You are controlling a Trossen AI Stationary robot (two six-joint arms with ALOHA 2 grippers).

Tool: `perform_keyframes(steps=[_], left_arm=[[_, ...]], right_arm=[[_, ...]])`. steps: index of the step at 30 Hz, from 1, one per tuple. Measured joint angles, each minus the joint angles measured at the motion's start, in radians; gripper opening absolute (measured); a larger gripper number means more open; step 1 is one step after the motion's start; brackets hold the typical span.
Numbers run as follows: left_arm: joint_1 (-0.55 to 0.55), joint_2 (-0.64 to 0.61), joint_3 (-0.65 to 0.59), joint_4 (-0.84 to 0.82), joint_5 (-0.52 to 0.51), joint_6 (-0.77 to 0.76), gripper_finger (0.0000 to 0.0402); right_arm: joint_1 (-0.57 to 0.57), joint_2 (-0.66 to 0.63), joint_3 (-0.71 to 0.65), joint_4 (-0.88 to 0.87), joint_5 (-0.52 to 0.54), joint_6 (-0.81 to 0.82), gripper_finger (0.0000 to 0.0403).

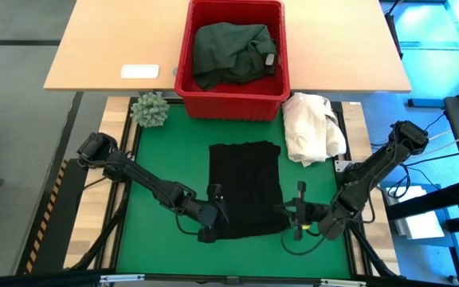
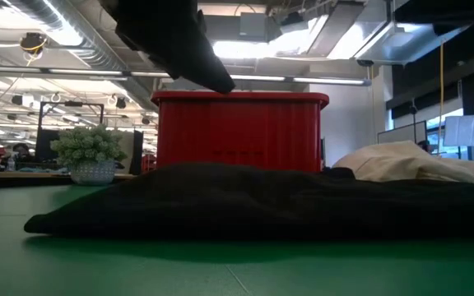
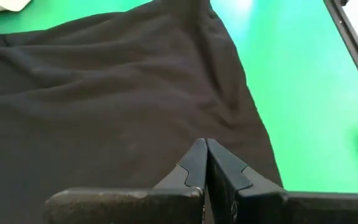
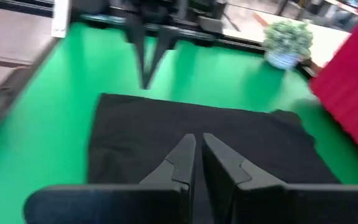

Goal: Fold laundry
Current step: Fold the black shirt

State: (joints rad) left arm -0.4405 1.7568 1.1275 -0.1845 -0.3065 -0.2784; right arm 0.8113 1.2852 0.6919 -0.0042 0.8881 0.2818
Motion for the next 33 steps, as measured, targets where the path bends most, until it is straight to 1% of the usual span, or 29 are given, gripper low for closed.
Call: perform_keyframes(steps=[2, 3, 6, 8, 10, 14, 17, 19, 21, 26, 29, 33], left_arm=[[0.003, 0.003, 0.000, 0.007, -0.001, 0.000, 0.0000], [0.005, 0.003, 0.000, 0.013, 0.008, 0.000, 0.0000], [0.011, 0.003, 0.000, 0.011, 0.058, 0.014, 0.0000], [0.011, 0.003, 0.000, 0.006, 0.063, 0.044, 0.0000], [0.011, 0.003, 0.000, 0.005, 0.097, 0.054, 0.0006], [0.009, 0.007, 0.000, -0.035, 0.223, 0.062, 0.0042], [-0.008, 0.035, 0.002, -0.031, 0.303, 0.033, 0.0081], [-0.024, 0.043, 0.000, -0.047, 0.325, 0.041, 0.0109], [-0.036, 0.041, 0.000, -0.044, 0.320, 0.044, 0.0137], [-0.063, 0.037, 0.001, -0.041, 0.224, 0.043, 0.0192], [-0.085, 0.037, 0.001, -0.059, 0.187, 0.021, 0.0211], [-0.111, 0.037, 0.001, -0.072, 0.127, 0.020, 0.0218]], right_arm=[[-0.032, 0.001, 0.000, -0.002, -0.018, -0.002, 0.0030], [-0.050, 0.001, 0.000, -0.003, -0.048, -0.002, 0.0030], [-0.090, 0.001, 0.000, -0.032, -0.181, -0.002, 0.0030], [-0.108, 0.001, 0.000, -0.063, -0.266, -0.002, 0.0030], [-0.121, 0.001, 0.000, -0.096, -0.350, 0.000, 0.0030], [-0.126, 0.001, 0.000, -0.111, -0.473, 0.001, 0.0042], [-0.137, 0.010, 0.001, -0.093, -0.561, 0.002, 0.0070], [-0.138, 0.016, 0.001, -0.094, -0.601, 0.010, 0.0095], [-0.138, 0.023, 0.001, -0.093, -0.615, 0.019, 0.0124], [-0.138, 0.027, 0.002, -0.087, -0.650, 0.039, 0.0196], [-0.133, 0.028, 0.031, -0.119, -0.682, 0.060, 0.0230], [-0.122, 0.041, 0.093, -0.197, -0.664, 0.047, 0.0254]])
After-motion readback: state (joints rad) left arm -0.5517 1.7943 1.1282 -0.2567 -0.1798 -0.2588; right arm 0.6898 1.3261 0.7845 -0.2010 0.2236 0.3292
